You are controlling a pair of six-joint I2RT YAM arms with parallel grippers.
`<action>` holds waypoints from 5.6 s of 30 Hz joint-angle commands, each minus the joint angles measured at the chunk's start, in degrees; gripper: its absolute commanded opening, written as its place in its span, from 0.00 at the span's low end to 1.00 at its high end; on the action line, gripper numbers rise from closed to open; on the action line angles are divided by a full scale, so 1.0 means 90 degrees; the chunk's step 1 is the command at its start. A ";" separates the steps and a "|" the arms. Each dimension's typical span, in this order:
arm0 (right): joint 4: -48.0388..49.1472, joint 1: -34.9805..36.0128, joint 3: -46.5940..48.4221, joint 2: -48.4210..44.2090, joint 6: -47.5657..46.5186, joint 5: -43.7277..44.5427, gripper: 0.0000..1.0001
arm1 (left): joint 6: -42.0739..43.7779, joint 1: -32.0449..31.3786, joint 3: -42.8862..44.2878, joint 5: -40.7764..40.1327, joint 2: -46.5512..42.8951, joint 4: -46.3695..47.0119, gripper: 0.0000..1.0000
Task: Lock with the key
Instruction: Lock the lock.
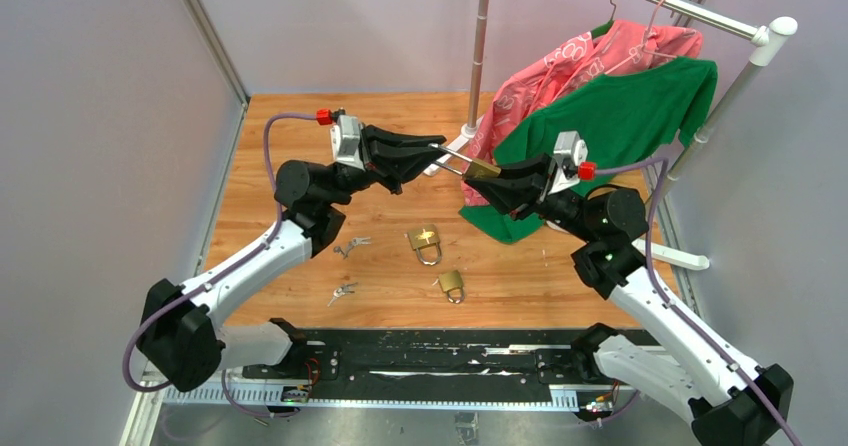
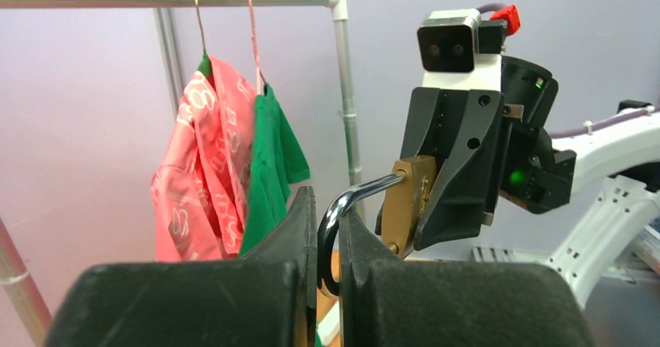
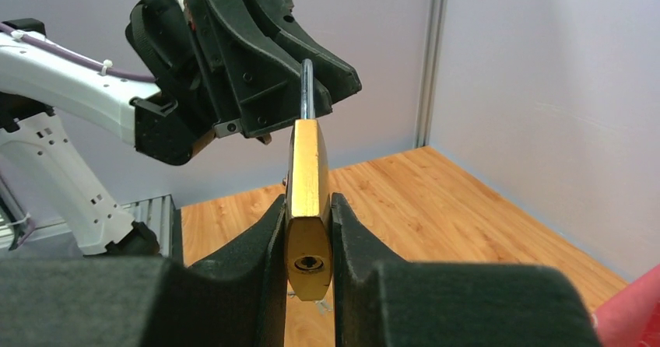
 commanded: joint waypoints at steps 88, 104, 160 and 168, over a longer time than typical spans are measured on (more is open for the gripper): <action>0.0758 -0.0464 0.1749 0.1959 -0.0150 -0.1613 0.00 | -0.2090 -0.2316 0.0519 0.1023 0.1888 0.0691 0.00; 0.2208 -0.1032 0.1462 0.1690 0.0948 -0.2060 0.00 | -0.2348 -0.2460 0.0500 0.0836 0.2686 0.0991 0.00; 0.0309 0.0498 0.0705 0.6075 -0.1345 -0.1432 0.36 | 0.7851 0.0124 0.0085 0.0880 0.1132 -0.9812 0.00; 0.0446 0.0474 0.0934 0.6585 -0.1303 -0.1538 0.38 | 0.8575 0.0124 0.0266 0.0367 0.1251 -1.0714 0.00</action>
